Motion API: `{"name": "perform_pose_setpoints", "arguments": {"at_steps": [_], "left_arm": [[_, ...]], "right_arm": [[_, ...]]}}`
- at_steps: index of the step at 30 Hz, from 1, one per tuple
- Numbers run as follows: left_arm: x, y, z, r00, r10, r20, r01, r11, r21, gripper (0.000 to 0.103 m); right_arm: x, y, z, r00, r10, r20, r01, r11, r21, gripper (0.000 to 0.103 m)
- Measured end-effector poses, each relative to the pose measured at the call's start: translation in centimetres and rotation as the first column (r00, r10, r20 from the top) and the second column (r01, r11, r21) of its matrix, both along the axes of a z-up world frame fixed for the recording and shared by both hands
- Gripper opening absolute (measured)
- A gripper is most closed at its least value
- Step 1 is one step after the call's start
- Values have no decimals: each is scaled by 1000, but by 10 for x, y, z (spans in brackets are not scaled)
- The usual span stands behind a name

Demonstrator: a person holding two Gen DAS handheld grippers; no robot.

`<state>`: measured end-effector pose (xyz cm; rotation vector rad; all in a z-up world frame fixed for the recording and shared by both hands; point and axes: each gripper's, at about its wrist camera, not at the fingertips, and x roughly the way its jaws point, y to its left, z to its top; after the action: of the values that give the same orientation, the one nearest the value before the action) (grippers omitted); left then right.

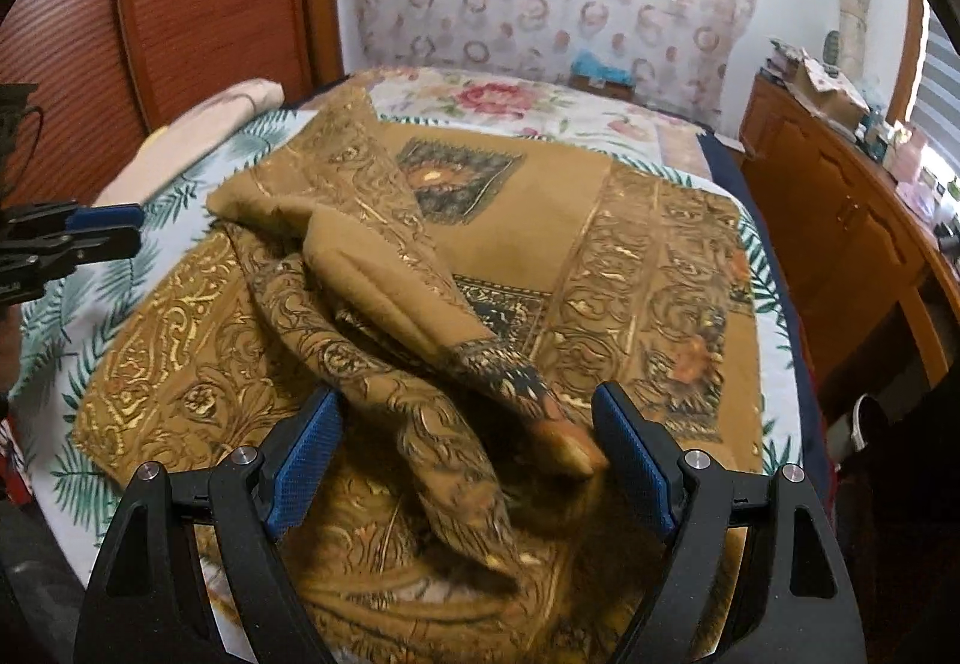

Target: Fold small clothes

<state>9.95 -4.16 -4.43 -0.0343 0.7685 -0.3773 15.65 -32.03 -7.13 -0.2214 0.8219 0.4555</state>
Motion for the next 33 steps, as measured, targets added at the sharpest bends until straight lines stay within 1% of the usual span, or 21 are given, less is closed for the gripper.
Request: {"name": "perform_pose_setpoints", "arguments": {"at_steps": [2,7,13,15,16,17,18,19,20,21,22,24,29,33], "left_arm": [[0,3,-1,1000,5,-1,-5,1000,2,31],[0,9,-2,1000,8,-12,-9,1000,-20,31],[0,12,-4,1000,25,-10,-25,1000,-10,31],[-1,13,-7,1000,24,-14,-24,1000,-9,31],[-1,12,-7,1000,23,-16,-23,1000,-8,31],[-1,12,-8,1000,21,-18,-21,1000,-5,31],[-1,11,-9,1000,20,-19,-20,1000,-4,31],[-1,10,-9,1000,19,-20,-19,1000,-5,31],[-1,10,-9,1000,18,-20,-18,1000,-6,31],[-1,10,-9,1000,17,-20,-17,1000,-10,31],[-2,10,-9,1000,16,-19,-16,1000,-12,31],[-2,9,-8,1000,15,-19,-15,1000,-14,31],[-3,8,-8,1000,15,-17,-15,1000,-13,31],[-3,8,-6,1000,17,-10,-17,1000,-13,31]], "right_arm": [[3,3,-2,1000,3,-4,-3,1000,-9,85],[7,8,-3,1000,15,-2,-15,999,-32,78],[9,14,-2,1000,20,9,-20,999,-44,67],[9,14,-1,1000,21,13,-21,999,-35,52],[9,14,0,1000,25,12,-25,999,-25,49],[9,15,1,1000,27,15,-27,999,-19,43],[8,15,2,999,30,19,-30,999,-17,34],[8,15,3,999,36,23,-36,999,-15,30],[6,15,4,999,43,27,-43,999,-11,24],[5,16,4,998,46,32,-45,999,-9,16],[4,16,6,998,49,43,-49,999,-6,12],[-1,16,11,997,49,64,-50,999,9,8],[-13,10,29,992,43,120,-51,997,62,7],[-20,7,39,989,47,138,-58,995,79,6]]}}
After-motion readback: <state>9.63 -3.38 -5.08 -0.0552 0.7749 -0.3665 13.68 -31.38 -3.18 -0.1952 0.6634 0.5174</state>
